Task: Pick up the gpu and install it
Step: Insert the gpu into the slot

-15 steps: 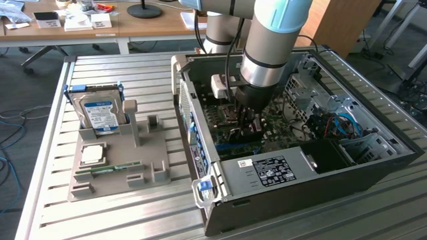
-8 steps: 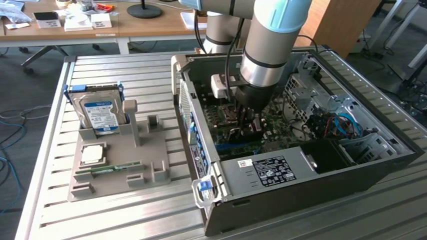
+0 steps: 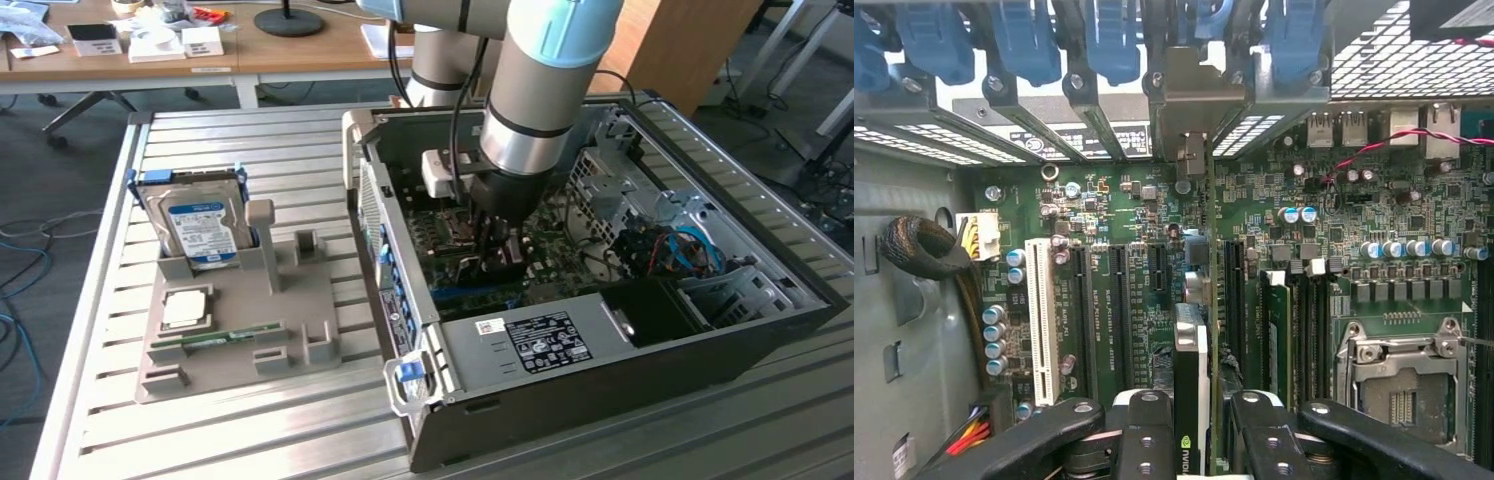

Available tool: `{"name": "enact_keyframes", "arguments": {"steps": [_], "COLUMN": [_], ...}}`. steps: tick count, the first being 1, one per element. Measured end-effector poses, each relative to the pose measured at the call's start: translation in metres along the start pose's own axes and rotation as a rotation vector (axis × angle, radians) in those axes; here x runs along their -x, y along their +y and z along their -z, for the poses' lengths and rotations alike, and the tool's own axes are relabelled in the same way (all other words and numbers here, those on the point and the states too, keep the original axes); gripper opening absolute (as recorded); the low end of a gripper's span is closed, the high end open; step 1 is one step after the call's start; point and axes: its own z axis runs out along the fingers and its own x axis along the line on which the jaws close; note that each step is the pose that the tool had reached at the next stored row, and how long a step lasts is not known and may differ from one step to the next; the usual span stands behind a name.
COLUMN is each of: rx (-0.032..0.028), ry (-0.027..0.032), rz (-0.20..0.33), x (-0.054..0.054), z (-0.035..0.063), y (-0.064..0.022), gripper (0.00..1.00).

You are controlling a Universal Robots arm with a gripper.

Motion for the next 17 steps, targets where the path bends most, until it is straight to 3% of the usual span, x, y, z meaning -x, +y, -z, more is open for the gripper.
{"name": "enact_keyframes", "arguments": {"steps": [17], "rx": [0.0007], "ry": [-0.0001], "rz": [0.020], "x": [0.0000], "z": [-0.0004], "y": [0.0000], "gripper": [0.27]}}
